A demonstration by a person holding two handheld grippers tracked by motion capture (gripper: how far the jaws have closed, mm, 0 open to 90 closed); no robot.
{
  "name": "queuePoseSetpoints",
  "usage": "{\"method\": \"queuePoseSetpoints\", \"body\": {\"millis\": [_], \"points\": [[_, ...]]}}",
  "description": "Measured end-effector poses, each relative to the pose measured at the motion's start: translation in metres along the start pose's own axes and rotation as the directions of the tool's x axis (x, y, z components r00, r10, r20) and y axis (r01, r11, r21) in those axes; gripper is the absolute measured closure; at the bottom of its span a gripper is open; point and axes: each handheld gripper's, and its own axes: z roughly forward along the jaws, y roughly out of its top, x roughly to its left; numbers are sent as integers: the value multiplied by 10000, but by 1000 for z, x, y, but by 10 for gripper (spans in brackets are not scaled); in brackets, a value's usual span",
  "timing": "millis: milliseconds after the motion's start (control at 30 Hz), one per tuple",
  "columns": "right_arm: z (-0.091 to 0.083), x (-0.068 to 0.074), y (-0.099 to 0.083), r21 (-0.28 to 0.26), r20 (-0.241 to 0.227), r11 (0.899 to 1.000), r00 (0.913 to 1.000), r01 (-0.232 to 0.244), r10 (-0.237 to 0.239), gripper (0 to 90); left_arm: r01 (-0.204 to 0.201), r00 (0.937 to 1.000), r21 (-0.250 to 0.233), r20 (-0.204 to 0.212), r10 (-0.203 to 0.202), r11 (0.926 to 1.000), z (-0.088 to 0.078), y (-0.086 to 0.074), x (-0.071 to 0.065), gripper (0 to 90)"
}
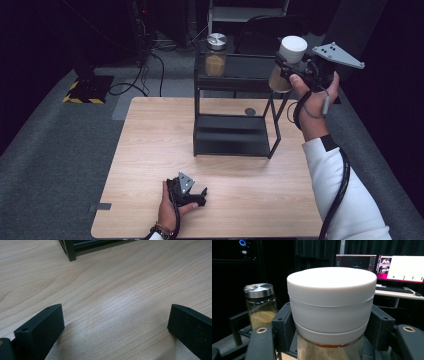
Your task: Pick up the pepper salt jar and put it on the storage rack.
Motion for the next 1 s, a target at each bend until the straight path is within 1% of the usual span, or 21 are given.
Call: {"method": "queuePoseSetpoints", "body": {"millis": [67,333,433,533,667,733,800,867,1000], "points": [[4,0,2,32,101,10000,9999,49,-49,341,0,10000,1,2,0,10000,0,0,0,5],[19,2,7,-46,552,10000,9985,-45,48,341,0,10000,2,2,0,10000,0,0,0,5],[25,3,8,-37,649,10000,9978,-90,92,341,-5,10000,2,4,5,10000,0,0,0,5],[32,6,9,-24,787,10000,9969,-41,43,341,-14,10000,-3,11,14,10000,0,0,0,5],[39,6,7,-43,906,9999,9958,-145,149,341,-13,10000,-5,11,13,10000,0,0,0,5],[44,7,6,78,1006,9999,9949,-116,108,341,-14,10000,-4,10,14,10000,0,0,0,5],[48,6,6,144,1096,9997,9938,-206,189,341,-16,10000,-3,10,16,10000,0,0,0,5],[51,3,4,84,1097,9993,9934,-358,347,341,-16,10000,-3,11,16,10000,0,0,0,5],[58,2,4,100,1215,9989,9916,-450,435,341,-17,10000,-2,12,17,10000,0,0,0,5]]}}
